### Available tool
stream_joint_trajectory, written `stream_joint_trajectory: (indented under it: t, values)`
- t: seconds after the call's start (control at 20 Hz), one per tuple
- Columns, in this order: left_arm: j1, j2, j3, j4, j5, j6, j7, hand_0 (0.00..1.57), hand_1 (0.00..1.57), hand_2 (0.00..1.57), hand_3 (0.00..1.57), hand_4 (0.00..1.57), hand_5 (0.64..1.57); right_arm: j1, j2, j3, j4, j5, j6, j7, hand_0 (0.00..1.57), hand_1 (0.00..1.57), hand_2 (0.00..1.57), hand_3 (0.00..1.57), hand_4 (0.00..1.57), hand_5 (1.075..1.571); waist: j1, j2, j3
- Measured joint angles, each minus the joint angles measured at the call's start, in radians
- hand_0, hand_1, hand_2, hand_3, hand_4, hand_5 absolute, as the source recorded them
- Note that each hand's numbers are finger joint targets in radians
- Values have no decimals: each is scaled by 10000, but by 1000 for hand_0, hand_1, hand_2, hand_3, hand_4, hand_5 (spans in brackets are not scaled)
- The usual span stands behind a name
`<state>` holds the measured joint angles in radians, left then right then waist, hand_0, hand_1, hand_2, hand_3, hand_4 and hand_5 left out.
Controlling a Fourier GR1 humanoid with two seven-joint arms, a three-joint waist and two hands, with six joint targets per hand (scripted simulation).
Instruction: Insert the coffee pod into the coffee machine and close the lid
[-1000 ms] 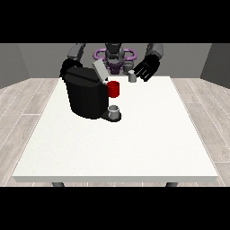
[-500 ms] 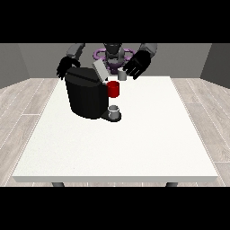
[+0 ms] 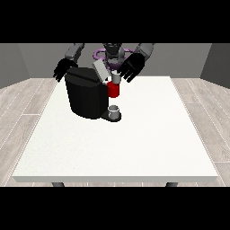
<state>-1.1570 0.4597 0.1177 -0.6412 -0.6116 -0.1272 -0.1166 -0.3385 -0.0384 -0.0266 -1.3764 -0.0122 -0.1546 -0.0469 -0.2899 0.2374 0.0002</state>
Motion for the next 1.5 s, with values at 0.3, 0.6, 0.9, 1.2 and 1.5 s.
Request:
stream_joint_trajectory:
  t: [0.3, 0.6, 0.9, 1.2, 1.5]
  values:
    - [-163, -27, -23, 117, -89, -185, 98, 1229, 1229, 1283, 1207, 511, 1571, -19, -93, -165, -9, -112, 17, 168, 0, 0, 0, 0, 537, 1571, -28, 29, 0]
    - [-124, -269, -71, 140, -213, 35, 21, 1185, 1185, 1264, 1195, 497, 1571, -7, -35, -143, -53, -135, -64, 161, 0, 0, 0, 0, 518, 1571, -17, 113, 0]
    - [-25, -339, -122, 186, -297, -78, -83, 1186, 1186, 1269, 1202, 515, 1571, 213, -3, -214, -94, -221, -63, 54, 0, 0, 0, 0, 513, 1571, 37, -2, 0]
    - [-112, -477, -148, 169, -405, -49, 53, 1221, 1221, 1275, 1199, 488, 1571, 230, -14, -350, 106, -334, 18, -278, 0, 0, 0, 0, 457, 1571, 118, 119, 3]
    - [-151, -234, 23, 343, -403, -131, -80, 1220, 1220, 1252, 1152, 467, 1571, 125, 44, -155, -182, -172, -118, -57, 0, 0, 0, 0, 445, 1571, -6, 278, 10]
